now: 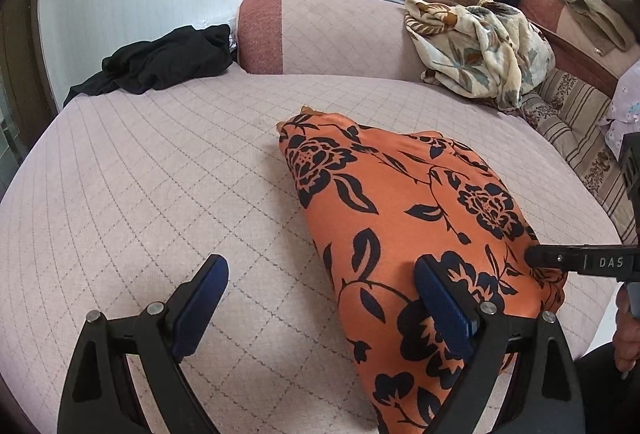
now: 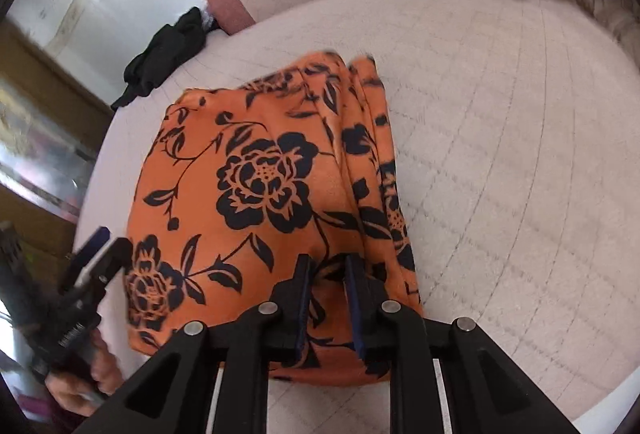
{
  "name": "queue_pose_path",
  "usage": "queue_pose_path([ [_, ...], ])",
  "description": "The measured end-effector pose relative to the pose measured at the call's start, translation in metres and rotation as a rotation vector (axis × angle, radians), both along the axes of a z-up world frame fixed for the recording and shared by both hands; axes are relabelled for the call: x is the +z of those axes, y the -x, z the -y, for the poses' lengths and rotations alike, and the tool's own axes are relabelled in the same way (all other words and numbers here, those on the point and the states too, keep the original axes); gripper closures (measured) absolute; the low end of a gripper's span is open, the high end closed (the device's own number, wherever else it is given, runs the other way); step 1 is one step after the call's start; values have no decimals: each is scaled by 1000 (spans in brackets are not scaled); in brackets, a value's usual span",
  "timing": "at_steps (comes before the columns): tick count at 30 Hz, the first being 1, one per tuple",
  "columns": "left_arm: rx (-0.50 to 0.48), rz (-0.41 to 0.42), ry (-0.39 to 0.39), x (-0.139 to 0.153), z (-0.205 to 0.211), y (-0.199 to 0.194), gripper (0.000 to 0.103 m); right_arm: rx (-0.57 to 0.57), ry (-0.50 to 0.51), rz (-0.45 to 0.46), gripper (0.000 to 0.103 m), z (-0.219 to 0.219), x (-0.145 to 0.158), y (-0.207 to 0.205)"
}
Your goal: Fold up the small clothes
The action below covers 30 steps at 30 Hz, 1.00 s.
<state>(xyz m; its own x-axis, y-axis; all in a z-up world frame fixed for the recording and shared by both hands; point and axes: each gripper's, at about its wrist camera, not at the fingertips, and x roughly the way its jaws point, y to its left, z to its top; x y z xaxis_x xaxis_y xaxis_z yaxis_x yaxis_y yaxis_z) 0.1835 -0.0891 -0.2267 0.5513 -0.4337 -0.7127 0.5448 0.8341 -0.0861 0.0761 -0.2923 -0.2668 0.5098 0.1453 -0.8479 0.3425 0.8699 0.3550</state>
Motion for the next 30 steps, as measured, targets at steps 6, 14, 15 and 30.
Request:
queue_pose_path([
  [6,0,-1,-3,-1,1,0,9,-29,-68,54,83,11,15,2],
  [14,0,-3,-8,-3,6,-2,9,-165,-161,294,72,37,27,14],
  [15,0,-3,-9,-3,7,-2,8,-176,-171,297,55,41,26,13],
  [30,-10,-1,-21,-6,17,-3,8,-260,-298,269,19,69,-1,2],
])
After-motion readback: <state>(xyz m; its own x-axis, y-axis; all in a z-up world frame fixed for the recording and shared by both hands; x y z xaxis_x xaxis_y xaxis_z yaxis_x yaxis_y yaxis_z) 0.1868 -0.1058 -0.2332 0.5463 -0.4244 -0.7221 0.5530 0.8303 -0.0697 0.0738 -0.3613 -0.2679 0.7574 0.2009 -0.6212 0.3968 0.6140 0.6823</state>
